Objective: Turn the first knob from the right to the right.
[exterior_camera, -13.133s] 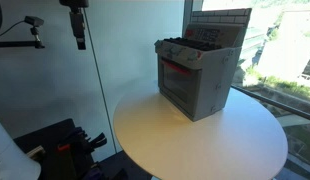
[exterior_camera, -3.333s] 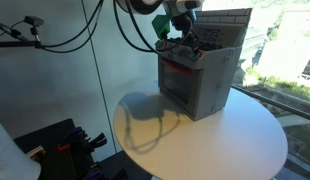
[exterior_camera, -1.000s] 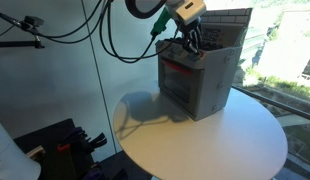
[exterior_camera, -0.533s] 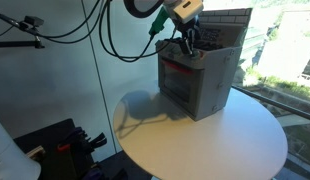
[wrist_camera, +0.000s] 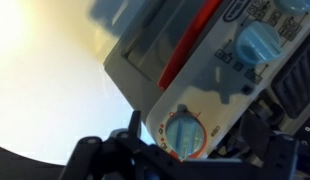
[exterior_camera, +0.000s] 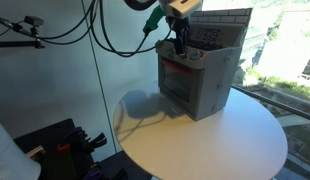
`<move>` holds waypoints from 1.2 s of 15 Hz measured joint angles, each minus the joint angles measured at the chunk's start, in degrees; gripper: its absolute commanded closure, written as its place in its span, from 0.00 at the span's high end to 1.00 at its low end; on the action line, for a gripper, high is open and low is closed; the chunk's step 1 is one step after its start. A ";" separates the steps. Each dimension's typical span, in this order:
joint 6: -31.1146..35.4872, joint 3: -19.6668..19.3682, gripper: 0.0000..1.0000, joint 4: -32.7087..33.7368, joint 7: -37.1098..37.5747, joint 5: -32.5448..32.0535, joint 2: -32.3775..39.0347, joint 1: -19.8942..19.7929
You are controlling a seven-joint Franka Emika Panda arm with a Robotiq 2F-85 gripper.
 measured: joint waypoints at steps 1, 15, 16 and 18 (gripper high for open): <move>-1.82 -0.01 1.00 0.00 -0.34 -0.78 -0.55 -0.01; -29.24 0.33 1.00 0.99 -2.82 -14.29 -7.74 -0.23; -31.09 0.52 1.00 1.17 -3.28 -14.97 -8.12 -0.23; -34.74 1.02 1.00 1.69 -4.02 -16.33 -8.79 -0.21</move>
